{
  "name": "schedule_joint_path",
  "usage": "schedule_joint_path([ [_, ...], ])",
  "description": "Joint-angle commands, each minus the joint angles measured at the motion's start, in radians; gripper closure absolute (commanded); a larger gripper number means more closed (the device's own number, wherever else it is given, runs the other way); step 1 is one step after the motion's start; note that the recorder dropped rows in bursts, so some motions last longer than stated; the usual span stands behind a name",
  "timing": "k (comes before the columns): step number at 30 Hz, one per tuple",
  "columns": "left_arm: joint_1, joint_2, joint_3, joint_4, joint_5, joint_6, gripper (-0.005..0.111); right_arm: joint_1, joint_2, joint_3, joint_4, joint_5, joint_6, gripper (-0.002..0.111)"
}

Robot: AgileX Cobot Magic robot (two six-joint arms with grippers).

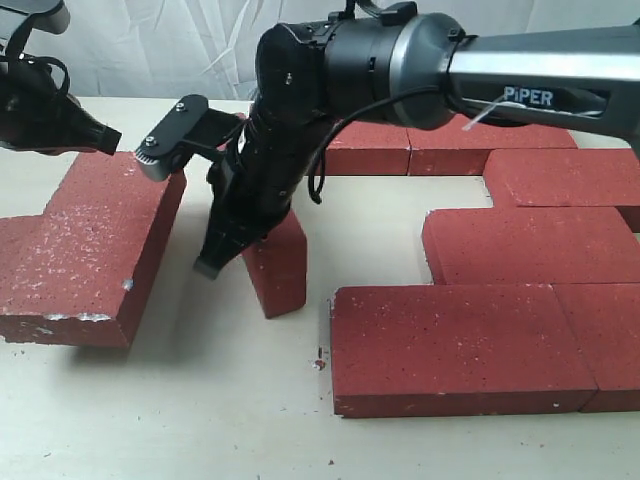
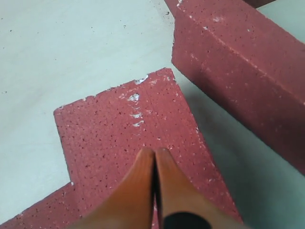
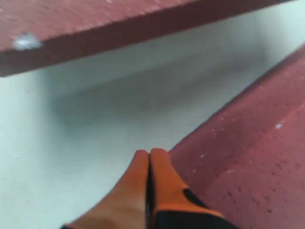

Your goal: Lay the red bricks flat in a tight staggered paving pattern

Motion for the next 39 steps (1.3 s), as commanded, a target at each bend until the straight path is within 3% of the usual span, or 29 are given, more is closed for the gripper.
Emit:
schedule_joint_path([
  [1, -0.002, 0.0, -0.011, -0.011, -0.009, -0.004, 0.107, -0.034, -0.049, -0.004, -0.139, -0.004, 0.112, 0.109],
  [12, -0.002, 0.0, -0.011, -0.049, 0.0, -0.004, 0.107, -0.254, -0.126, -0.004, -0.118, -0.022, 0.196, 0.109],
  [15, -0.002, 0.0, -0.011, -0.051, -0.01, 0.0, 0.107, -0.27, -0.149, -0.004, 0.107, 0.054, 0.139, 0.109],
  [18, -0.002, 0.0, -0.011, -0.051, -0.024, 0.0, 0.107, -0.241, -0.166, -0.004, 0.408, 0.207, -0.145, 0.109],
  [20, -0.002, 0.0, -0.011, -0.051, -0.024, 0.0, 0.107, -0.195, -0.16, -0.003, 0.489, 0.281, -0.246, 0.109],
  [25, -0.002, 0.0, -0.011, -0.051, -0.015, 0.0, 0.107, -0.069, -0.094, -0.003, 0.302, 0.245, -0.184, 0.109],
  [29, -0.002, 0.0, -0.011, -0.051, -0.005, 0.0, 0.107, -0.023, -0.043, -0.003, 0.164, 0.231, -0.11, 0.109],
  [35, -0.002, 0.0, -0.011, -0.051, -0.004, 0.0, 0.107, -0.046, -0.028, -0.004, -0.169, 0.137, 0.137, 0.109],
  [39, -0.002, 0.0, -0.011, -0.051, -0.007, 0.0, 0.107, -0.115, -0.034, -0.004, -0.314, 0.03, 0.291, 0.109],
])
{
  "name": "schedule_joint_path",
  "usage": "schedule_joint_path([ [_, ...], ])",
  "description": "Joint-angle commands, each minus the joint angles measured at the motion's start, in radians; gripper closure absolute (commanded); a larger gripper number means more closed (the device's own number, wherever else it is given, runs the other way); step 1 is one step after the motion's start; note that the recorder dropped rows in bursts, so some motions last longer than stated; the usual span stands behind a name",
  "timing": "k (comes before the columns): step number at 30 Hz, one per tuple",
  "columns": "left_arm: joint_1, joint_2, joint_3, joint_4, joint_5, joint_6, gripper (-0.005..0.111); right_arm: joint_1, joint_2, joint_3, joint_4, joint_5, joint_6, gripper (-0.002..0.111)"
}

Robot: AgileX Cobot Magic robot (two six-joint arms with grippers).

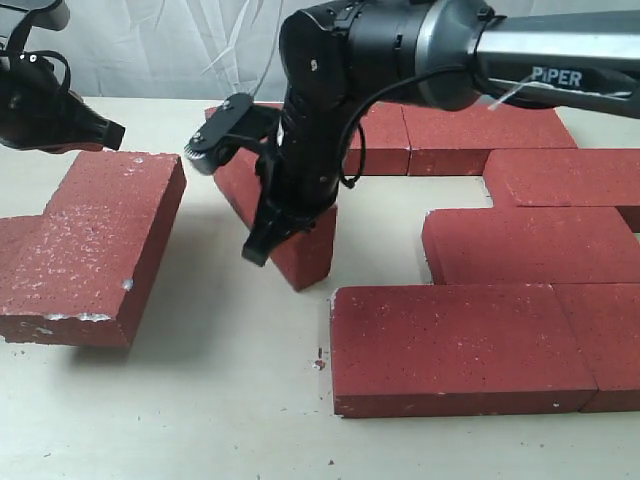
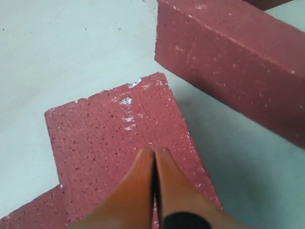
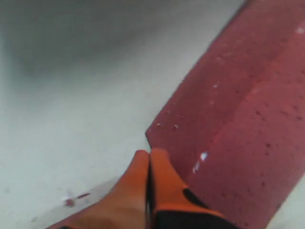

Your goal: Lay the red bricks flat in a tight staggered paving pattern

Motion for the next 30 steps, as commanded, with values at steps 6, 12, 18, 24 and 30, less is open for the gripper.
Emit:
schedule_joint_path([
  [6, -0.002, 0.0, -0.011, -0.006, -0.007, 0.0, 0.107, -0.189, -0.013, -0.004, -0.198, -0.17, 0.234, 0.109],
  [12, -0.002, 0.0, -0.011, -0.008, -0.022, 0.0, 0.107, -0.31, -0.048, -0.004, -0.155, -0.169, 0.257, 0.109],
  [18, -0.002, 0.053, -0.043, -0.023, -0.007, 0.0, 0.107, -0.417, -0.141, -0.004, 0.093, -0.041, 0.006, 0.109],
  [24, -0.002, 0.224, -0.24, -0.028, 0.189, -0.004, 0.107, -0.643, -0.175, 0.043, 0.448, 0.141, -0.25, 0.109],
  [30, 0.074, 0.444, -0.509, -0.045, 0.264, -0.004, 0.107, -0.719, -0.141, 0.24, 0.732, -0.006, -0.485, 0.109],
])
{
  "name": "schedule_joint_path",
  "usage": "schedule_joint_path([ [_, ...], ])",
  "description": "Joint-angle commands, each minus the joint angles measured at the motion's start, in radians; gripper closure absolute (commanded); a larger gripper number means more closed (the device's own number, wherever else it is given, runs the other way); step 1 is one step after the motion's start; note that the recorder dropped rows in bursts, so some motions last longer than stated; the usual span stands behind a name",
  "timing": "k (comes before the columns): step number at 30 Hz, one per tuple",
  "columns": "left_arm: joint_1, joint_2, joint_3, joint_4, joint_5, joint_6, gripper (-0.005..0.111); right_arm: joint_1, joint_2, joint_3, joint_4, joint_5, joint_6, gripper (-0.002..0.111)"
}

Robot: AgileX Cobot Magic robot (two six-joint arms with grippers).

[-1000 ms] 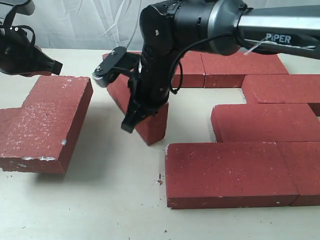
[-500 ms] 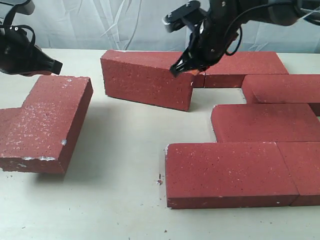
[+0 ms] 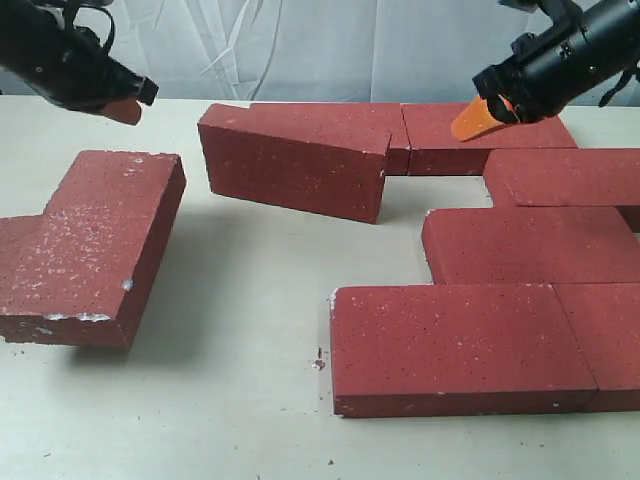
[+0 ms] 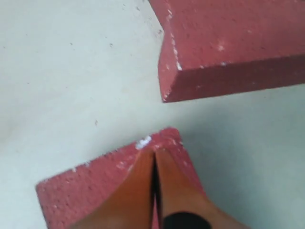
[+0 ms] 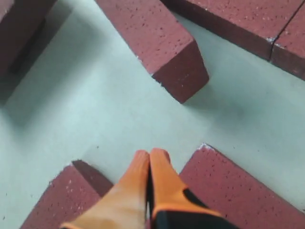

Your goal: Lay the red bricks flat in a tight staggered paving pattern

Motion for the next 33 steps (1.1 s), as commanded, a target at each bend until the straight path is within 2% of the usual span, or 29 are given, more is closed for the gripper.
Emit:
schedule_joint_path([
  [1, 0.047, 0.167, -0.179, -0.031, 0.095, -0.002, 0.107, 0.031, 0.059, 0.071, 0.012, -0.152, -0.047, 0.109],
  [5, 0.031, 0.306, -0.291, -0.115, 0.095, 0.016, 0.107, 0.107, 0.149, 0.068, 0.013, -0.277, -0.047, 0.109],
  [8, 0.03, 0.356, -0.339, -0.173, 0.089, 0.031, 0.107, 0.128, 0.17, 0.063, 0.053, -0.374, -0.047, 0.109],
  [14, 0.022, 0.381, -0.373, -0.276, 0.091, 0.064, 0.107, 0.136, 0.168, -0.019, 0.1, -0.308, -0.044, 0.109],
  [23, 0.016, 0.379, -0.422, -0.455, 0.079, 0.262, 0.107, 0.173, 0.208, -0.21, 0.203, -0.437, -0.052, 0.109],
  [26, 0.015, 0.379, -0.422, -0.434, 0.081, 0.269, 0.107, 0.211, 0.28, -0.31, 0.171, -0.442, -0.039, 0.109],
  [29, 0.015, 0.366, -0.422, -0.355, 0.1, 0.269, 0.107, 0.239, 0.371, -0.435, 0.045, -0.419, 0.051, 0.109],
  [33, 0.032, 0.317, -0.422, -0.236, 0.106, 0.23, 0.107, 0.248, 0.475, -0.611, -0.115, -0.273, 0.198, 0.109],
])
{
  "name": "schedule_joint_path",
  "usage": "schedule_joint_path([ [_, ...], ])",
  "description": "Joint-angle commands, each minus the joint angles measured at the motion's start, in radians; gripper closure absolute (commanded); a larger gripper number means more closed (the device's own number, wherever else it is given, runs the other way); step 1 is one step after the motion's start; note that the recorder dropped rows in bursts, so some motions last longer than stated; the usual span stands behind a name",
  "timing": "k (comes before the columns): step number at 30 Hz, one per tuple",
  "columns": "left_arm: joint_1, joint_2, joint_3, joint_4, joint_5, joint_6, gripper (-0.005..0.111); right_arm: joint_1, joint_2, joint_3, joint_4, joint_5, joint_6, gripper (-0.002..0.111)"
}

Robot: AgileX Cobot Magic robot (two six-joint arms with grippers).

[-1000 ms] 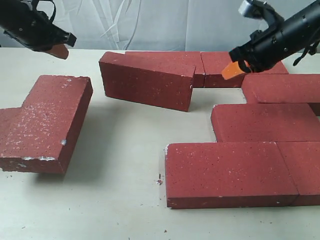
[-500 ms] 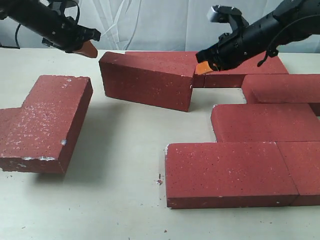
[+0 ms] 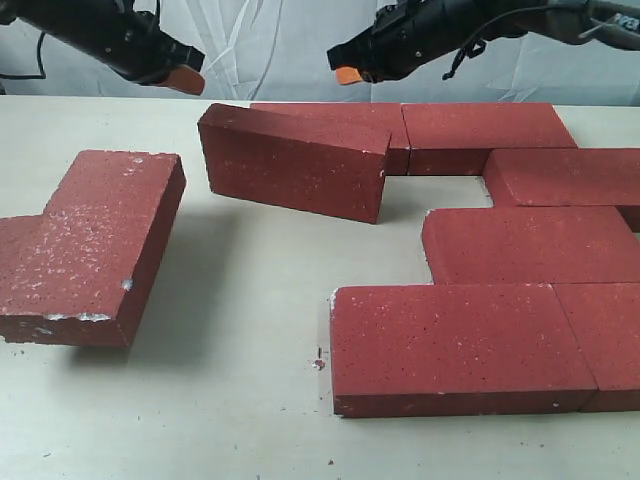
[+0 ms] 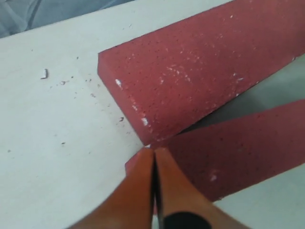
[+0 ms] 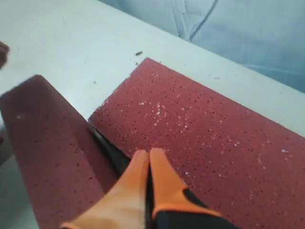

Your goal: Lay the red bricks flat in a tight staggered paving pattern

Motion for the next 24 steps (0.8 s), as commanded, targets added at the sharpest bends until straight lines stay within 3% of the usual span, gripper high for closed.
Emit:
schedule_joint_path([
  [1, 0.018, -0.072, -0.005, 0.113, 0.01, -0.041, 0.107, 0.004, 0.104, -0.179, -0.16, 0.164, 0.126, 0.109],
  [14, 0.029, -0.234, 0.027, 0.254, 0.118, -0.074, 0.107, 0.071, 0.124, -0.228, -0.177, 0.387, 0.147, 0.109],
  [24, 0.029, -0.268, 0.063, 0.257, 0.17, -0.074, 0.107, 0.151, 0.065, -0.228, -0.197, 0.514, 0.151, 0.109],
])
